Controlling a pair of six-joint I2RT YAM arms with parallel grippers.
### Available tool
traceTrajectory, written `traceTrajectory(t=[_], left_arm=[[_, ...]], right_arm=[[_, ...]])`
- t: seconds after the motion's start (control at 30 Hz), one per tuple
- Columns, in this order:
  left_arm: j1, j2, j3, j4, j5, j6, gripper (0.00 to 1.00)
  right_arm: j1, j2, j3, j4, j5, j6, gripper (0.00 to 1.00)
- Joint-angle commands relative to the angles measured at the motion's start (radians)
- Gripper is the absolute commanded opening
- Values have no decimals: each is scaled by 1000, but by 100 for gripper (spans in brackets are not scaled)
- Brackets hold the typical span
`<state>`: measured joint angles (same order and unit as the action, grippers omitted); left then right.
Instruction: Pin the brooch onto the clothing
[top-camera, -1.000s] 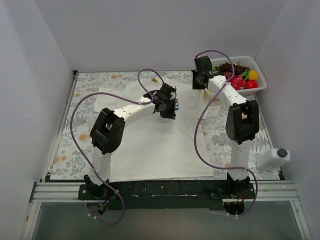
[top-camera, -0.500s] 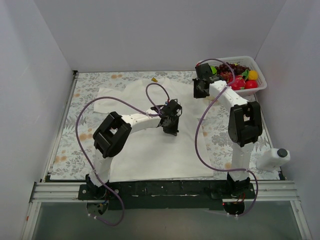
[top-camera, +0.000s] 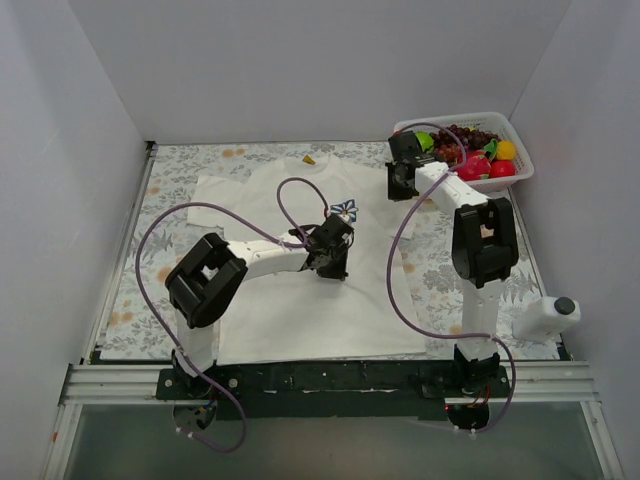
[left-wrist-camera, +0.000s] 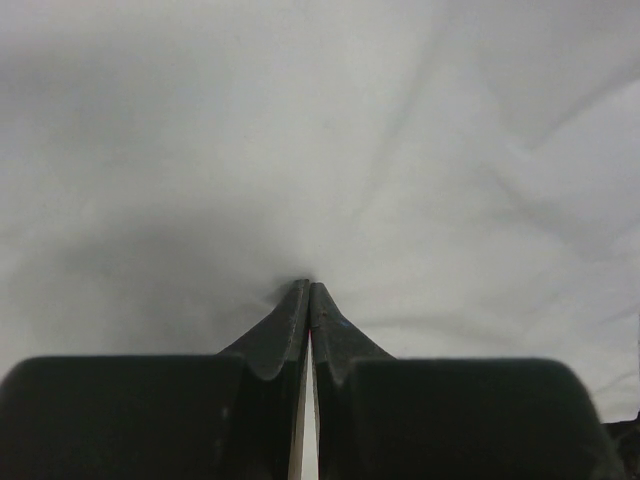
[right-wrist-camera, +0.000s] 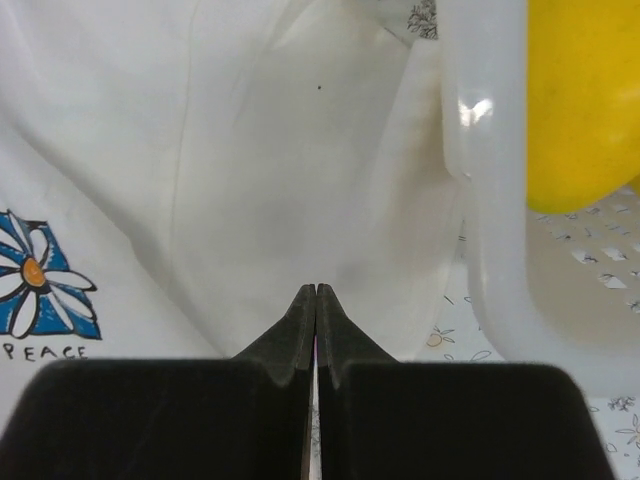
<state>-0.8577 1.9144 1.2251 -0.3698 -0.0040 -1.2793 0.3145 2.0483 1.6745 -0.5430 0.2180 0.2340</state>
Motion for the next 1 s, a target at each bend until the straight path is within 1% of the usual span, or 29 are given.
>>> traceTrajectory(t=[0.0,0.1,0.3,0.5,0.6,0.63,0.67,0.73,0.8,0.83,0.9,0.97], left_arm=[[-6,-14,-139,-138,-67,15,0],[-6,-21,-183,-136,-77,0,0],[-6,-46,-202,-138,-96,12,0],[-7,-60,-237,-136,-88,12,0],[-6,-77,-236,-135,-80,12,0],[-6,-83,-236,-124,-76,17,0],[-7,-90,-227,-118,-74,18,0],[-6,-113,-210,-101,-77,27,0],[-7,-135,-167,-90,-77,37,0],[-7,-146,-151,-80,-77,40,0],[-7,-166,-110,-61,-82,54,0],[-7,-210,-89,-38,-91,58,0]], right_arm=[[-3,58,33,-11,3,-7,1],[-3,84,16,-6,-5,-5,1],[-2,131,16,-12,-2,-7,1],[-6,161,44,-64,98,-12,1],[-11,161,50,-72,141,-22,1],[-11,158,53,-77,183,-27,1],[-11,154,59,-69,182,-38,1],[-9,126,65,-52,149,-64,1],[-8,95,56,-6,77,-88,1],[-3,55,50,9,31,-91,1],[3,9,27,38,5,-93,1],[9,-71,-4,63,-46,-87,1]])
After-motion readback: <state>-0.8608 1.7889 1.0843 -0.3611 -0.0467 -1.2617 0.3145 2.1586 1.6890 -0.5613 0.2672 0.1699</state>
